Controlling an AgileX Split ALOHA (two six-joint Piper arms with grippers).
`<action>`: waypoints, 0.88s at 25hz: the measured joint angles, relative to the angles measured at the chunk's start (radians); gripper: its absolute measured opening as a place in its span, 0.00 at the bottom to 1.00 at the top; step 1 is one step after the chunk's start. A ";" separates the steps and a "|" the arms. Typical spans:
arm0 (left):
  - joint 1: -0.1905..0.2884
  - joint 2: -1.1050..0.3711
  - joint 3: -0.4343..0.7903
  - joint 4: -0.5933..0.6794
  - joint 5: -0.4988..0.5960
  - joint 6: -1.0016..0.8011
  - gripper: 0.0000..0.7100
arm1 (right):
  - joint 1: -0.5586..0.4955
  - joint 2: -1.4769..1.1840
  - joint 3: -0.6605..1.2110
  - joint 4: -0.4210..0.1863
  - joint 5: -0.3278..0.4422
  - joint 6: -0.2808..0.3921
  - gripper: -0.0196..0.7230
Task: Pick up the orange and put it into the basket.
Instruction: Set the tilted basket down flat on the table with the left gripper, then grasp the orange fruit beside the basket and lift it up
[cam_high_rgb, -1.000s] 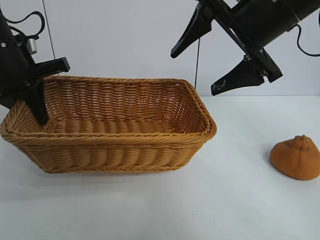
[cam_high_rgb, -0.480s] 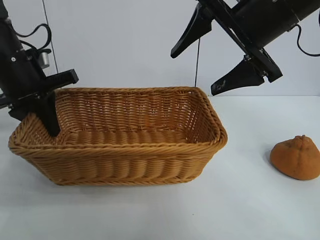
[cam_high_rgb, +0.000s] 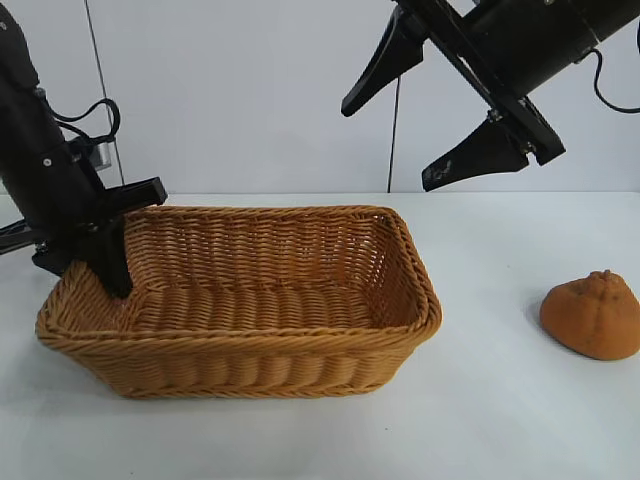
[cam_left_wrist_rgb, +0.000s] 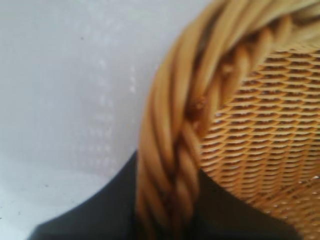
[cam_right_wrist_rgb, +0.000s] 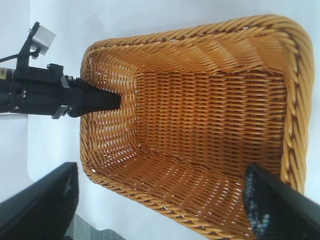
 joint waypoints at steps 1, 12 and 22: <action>0.000 -0.005 -0.024 0.012 0.030 0.000 0.73 | 0.000 0.000 0.000 0.000 0.000 0.000 0.85; 0.094 -0.122 -0.266 0.199 0.174 0.005 0.74 | 0.000 0.000 0.000 0.000 0.000 0.000 0.85; 0.201 -0.154 -0.266 0.293 0.180 0.008 0.74 | 0.000 0.000 0.000 0.000 0.000 0.000 0.85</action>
